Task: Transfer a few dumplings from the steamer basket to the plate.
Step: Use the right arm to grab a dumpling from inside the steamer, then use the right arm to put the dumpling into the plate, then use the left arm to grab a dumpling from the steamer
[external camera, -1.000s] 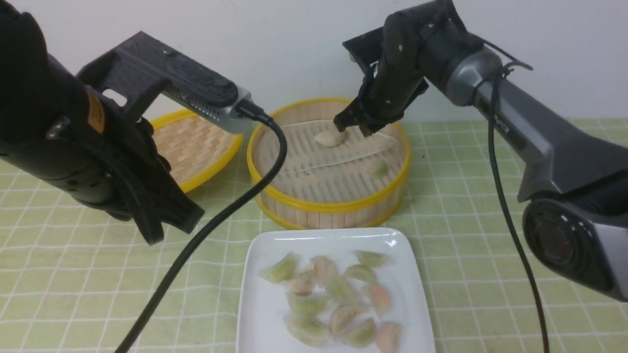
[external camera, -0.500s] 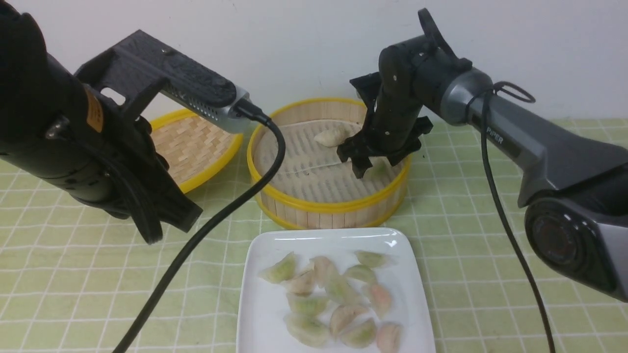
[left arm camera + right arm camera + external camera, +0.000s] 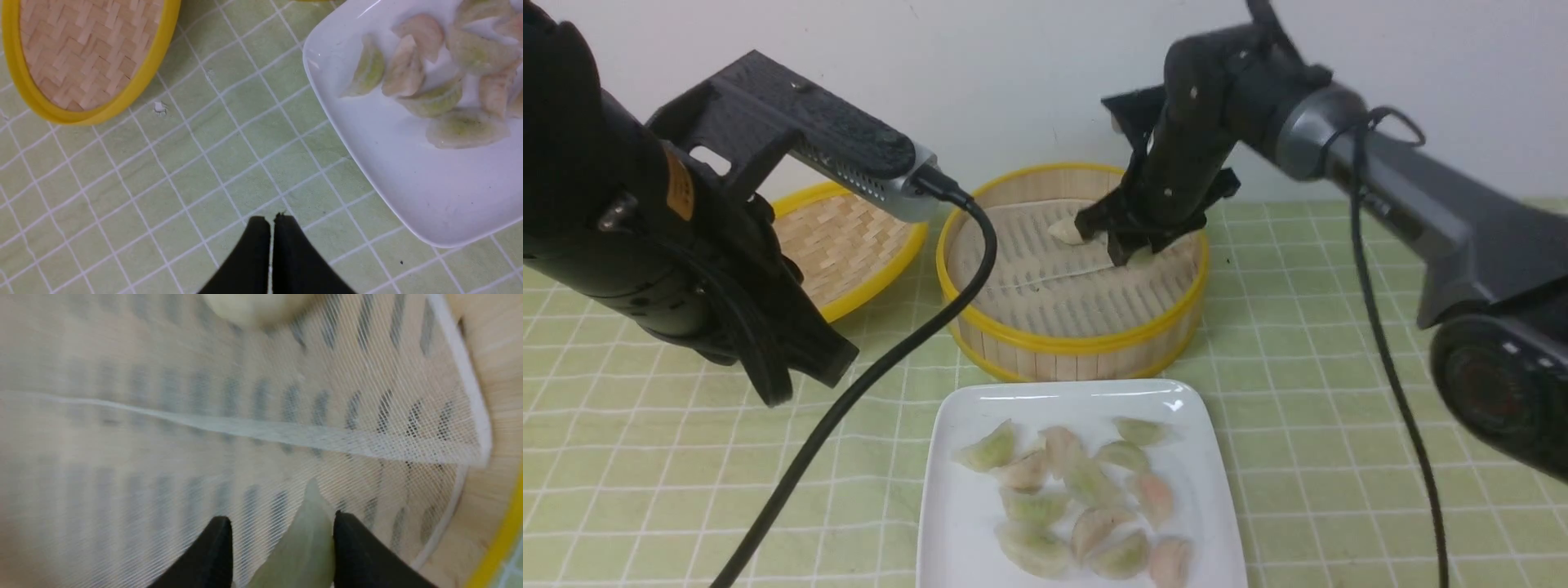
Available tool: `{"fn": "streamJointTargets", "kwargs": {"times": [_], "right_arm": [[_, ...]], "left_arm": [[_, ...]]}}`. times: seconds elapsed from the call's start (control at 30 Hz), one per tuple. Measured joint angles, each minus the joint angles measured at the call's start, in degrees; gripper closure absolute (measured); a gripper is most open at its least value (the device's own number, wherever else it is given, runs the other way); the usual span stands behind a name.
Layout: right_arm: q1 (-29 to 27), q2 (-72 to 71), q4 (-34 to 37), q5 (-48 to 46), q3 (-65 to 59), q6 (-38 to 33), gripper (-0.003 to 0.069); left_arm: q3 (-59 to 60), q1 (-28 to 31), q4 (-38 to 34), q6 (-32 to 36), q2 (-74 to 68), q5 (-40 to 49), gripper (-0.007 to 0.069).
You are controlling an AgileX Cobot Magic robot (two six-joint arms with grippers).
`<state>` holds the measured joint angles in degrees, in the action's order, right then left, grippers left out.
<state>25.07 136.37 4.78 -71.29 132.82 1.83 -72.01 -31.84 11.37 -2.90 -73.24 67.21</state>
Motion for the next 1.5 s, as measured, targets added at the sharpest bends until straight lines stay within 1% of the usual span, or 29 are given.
{"fn": "streamJointTargets", "kwargs": {"times": [0.07,0.13,0.27,0.4,0.43,0.57,0.63,0.67,0.7,0.73,0.77,0.8,0.9,0.93,0.97,1.1,1.13,1.23,1.37,1.5], "right_arm": [[0.1,-7.4,3.5,0.0,-6.0,-0.8,0.037],[0.6,-12.3,5.3,0.0,-11.4,-1.8,0.037],[3.6,-19.7,8.9,0.0,-23.8,-4.9,0.037],[8.5,-19.5,10.1,0.0,-33.0,-6.8,0.037],[9.2,-18.6,10.0,0.0,-33.8,-7.0,0.037],[10.0,-15.7,10.0,0.4,-34.4,-7.3,0.0365],[10.0,-15.1,9.8,0.5,-34.4,-7.4,0.0338],[10.0,-14.8,9.5,0.5,-34.4,-7.4,0.0284],[10.0,-14.8,9.4,0.5,-34.4,-7.4,0.0258],[10.0,-14.8,8.9,0.5,-33.5,-6.8,0.0196],[10.0,-14.8,8.6,0.5,-32.9,-6.5,0.0179],[9.9,-14.8,8.3,0.5,-31.2,-5.4,0.0123],[8.4,-14.8,7.8,0.8,-25.1,-3.7,0.0045],[8.4,-14.8,7.8,0.8,-25.1,-3.7,0.0045],[6.9,-14.3,7.5,2.3,-21.3,-3.4,0.0033],[2.1,-9.4,6.8,6.9,-10.0,-3.4,0.0027],[1.9,-9.4,6.8,7.1,-10.0,-3.4,0.0027],[-1.2,-1.0,5.9,8.4,0.7,-4.0,0.0027],[-1.9,8.3,4.8,8.6,10.9,-6.8,0.0031],[-1.6,14.2,5.6,8.5,17.3,-12.3,0.0034]], "left_arm": [[0.0,0.0,0.0,0.0,0.0,0.2,0.0631],[0.0,0.0,0.0,0.0,0.0,0.2,0.0631],[0.0,0.0,0.0,-0.3,0.0,-0.2,0.0631],[0.0,0.0,-0.1,-0.4,0.0,-1.7,0.0631],[0.0,0.0,-0.1,-0.5,0.0,-1.8,0.0631],[0.0,0.0,0.0,-0.5,0.0,-1.8,0.0631],[0.0,0.0,0.0,-0.5,0.0,-1.8,0.0631],[0.0,0.0,0.0,-0.5,0.0,-1.8,0.0631],[0.0,0.0,0.0,-0.5,0.0,-1.8,0.0631],[0.0,0.0,0.0,-0.5,0.0,-1.8,0.0631],[0.0,0.0,0.0,-0.5,0.0,-1.8,0.0631],[0.0,0.0,0.0,-0.6,0.0,-1.8,0.0631],[0.0,0.0,-0.1,-0.6,0.0,-1.8,0.0631],[0.0,0.0,-0.1,-0.6,0.0,-1.8,0.0631],[0.0,0.0,0.0,-0.6,0.0,-1.7,0.0631],[0.0,0.0,0.0,-0.6,0.0,-1.7,0.0631],[0.0,0.0,0.0,-0.6,0.0,-1.7,0.0631],[0.0,0.0,0.0,-0.6,0.0,-1.5,0.0631],[0.0,0.0,0.0,-0.6,0.0,-0.9,0.0631],[0.0,0.0,0.0,-0.6,0.0,0.2,0.0631]]}}
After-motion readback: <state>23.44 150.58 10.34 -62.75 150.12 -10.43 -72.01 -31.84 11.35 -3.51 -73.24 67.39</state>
